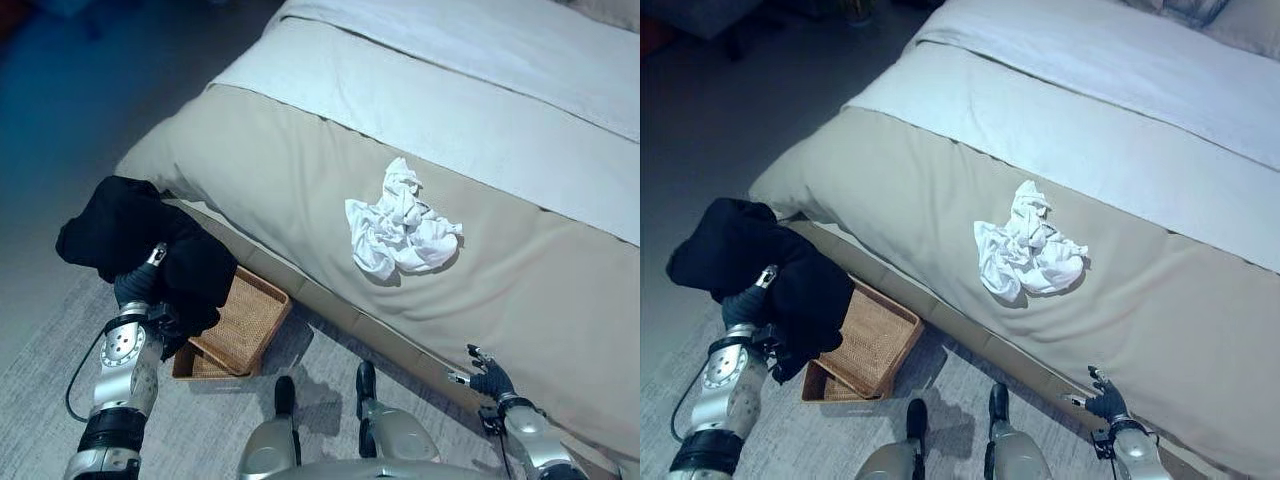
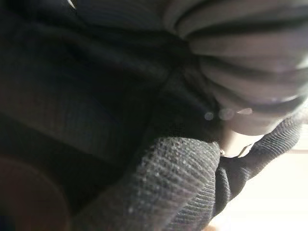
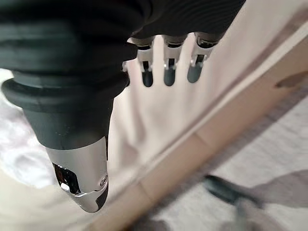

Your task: Pick up clothes into the bucket

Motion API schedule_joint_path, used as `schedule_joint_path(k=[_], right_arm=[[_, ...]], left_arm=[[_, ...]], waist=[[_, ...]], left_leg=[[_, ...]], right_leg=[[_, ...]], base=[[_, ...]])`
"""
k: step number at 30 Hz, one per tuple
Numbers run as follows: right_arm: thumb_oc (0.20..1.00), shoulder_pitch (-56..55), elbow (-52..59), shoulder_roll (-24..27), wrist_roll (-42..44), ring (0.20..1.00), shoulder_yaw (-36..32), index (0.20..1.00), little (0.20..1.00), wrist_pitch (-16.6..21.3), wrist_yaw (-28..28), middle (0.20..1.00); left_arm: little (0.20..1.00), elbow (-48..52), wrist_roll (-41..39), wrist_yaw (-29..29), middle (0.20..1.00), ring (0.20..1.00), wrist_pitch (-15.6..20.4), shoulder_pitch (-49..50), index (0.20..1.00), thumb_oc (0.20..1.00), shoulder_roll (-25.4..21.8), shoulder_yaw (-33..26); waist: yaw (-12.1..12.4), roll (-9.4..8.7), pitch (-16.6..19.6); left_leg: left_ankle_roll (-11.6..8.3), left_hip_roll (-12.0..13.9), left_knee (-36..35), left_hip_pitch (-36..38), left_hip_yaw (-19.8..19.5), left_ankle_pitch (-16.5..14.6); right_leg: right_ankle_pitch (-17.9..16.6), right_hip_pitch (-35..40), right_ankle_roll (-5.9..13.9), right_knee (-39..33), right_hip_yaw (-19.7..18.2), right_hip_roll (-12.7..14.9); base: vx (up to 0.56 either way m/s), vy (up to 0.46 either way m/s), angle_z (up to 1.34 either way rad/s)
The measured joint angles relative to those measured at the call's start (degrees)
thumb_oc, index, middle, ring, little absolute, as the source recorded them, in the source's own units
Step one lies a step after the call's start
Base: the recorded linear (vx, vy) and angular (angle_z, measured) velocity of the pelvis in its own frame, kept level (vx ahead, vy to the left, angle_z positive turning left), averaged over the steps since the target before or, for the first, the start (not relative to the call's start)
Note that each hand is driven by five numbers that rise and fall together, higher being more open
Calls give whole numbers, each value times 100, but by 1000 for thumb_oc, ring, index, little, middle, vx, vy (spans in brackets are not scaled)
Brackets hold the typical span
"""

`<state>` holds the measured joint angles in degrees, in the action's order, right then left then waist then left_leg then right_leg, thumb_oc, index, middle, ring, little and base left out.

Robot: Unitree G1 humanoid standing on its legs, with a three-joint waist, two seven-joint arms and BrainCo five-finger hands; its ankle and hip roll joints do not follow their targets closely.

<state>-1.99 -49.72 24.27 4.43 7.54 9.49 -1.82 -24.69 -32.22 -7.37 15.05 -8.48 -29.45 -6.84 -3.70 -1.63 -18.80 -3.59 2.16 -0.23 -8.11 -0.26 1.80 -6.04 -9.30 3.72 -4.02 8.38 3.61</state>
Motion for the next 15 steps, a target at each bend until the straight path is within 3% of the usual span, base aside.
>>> schedule_joint_path(k=[8, 15], right_arm=[[1000, 658, 221, 144, -91, 1000, 438, 1000, 1000, 63, -201, 1000], [1000, 1028, 451, 108, 164, 1000, 667, 1000, 1000, 270, -468, 1000]], left_arm=[[200, -1146, 222, -690, 200, 200, 91, -1785, 200, 200, -808, 426], [200, -1638, 104, -1073, 200, 200, 242, -2510, 200, 200, -909, 842]], waist=[[-44, -269, -1093], [-183, -505, -1207]], left_leg=[[-20, -46, 1199, -1774, -168, -147], [-11, -106, 2004, -3085, -335, -258]], right_leg=[[113, -1711, -56, 1171, 12, 121], [287, -2886, -69, 1866, 65, 216]], base=[[-125, 24, 4], [-37, 13, 10]])
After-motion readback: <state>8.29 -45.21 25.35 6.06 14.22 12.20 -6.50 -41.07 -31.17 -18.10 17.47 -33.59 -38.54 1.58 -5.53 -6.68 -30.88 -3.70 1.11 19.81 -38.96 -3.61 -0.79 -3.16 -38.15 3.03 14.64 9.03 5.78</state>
